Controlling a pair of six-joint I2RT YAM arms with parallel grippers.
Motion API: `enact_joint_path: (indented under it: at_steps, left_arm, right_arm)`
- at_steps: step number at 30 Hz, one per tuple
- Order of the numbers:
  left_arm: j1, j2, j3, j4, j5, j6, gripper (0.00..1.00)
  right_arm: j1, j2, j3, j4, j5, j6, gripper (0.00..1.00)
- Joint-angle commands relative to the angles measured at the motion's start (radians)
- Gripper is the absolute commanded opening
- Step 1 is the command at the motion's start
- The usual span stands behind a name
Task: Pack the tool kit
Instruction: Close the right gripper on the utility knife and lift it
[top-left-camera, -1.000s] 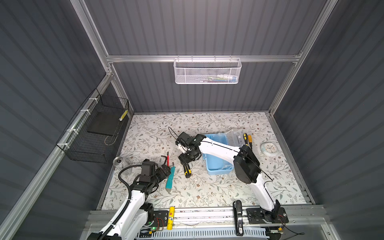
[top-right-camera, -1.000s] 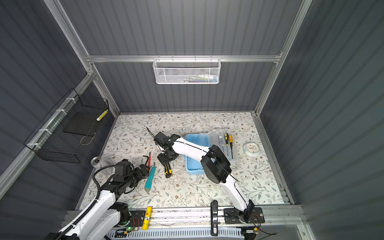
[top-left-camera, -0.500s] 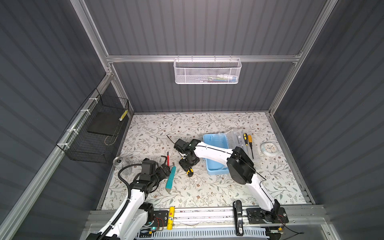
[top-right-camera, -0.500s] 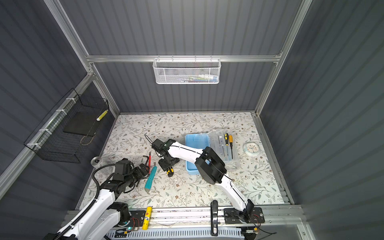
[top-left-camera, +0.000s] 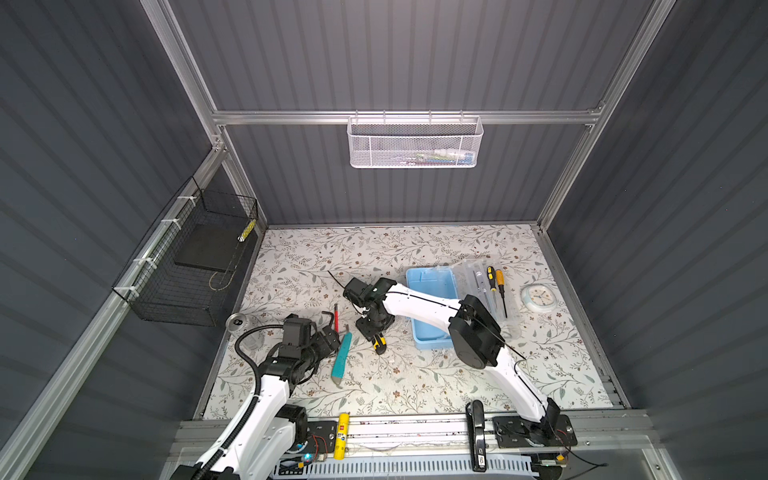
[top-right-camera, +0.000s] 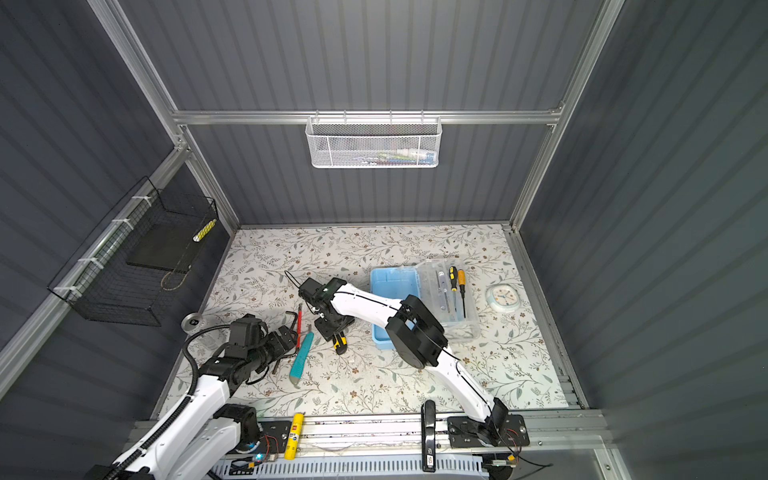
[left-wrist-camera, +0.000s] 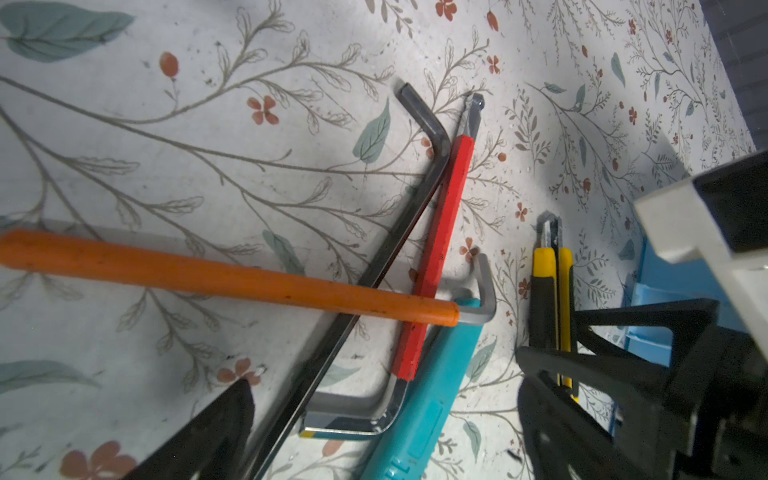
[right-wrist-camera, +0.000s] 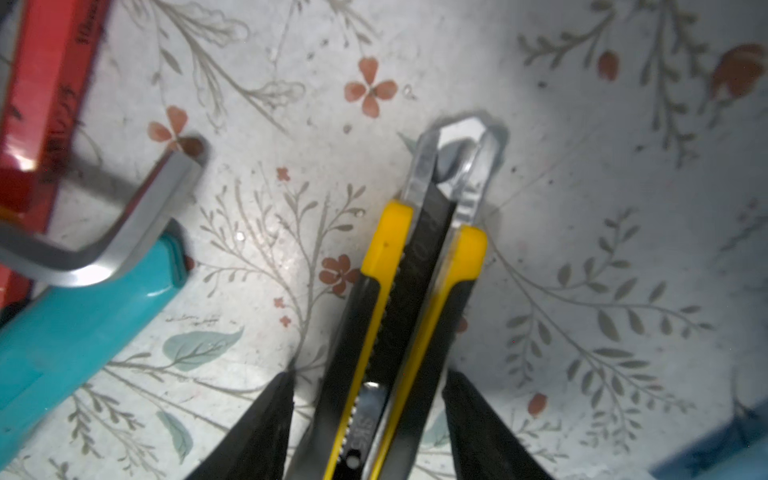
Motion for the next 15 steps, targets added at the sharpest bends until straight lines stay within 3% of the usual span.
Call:
enact_joint_path:
  at_steps: [1,15]
  left_arm:
    - [-0.004,0.001,0.029,-0.017,-0.011,0.025,0.99]
    - [-0.005,0.032,0.058,-0.009,-0.018,0.056,1.0]
  right_arm:
    - [0.007,0.028,-0.029,-0.07,0.041,-0.013,0.58]
    - [0.007,0.011,0.006,-0.077,0.075,-0.018,0.35]
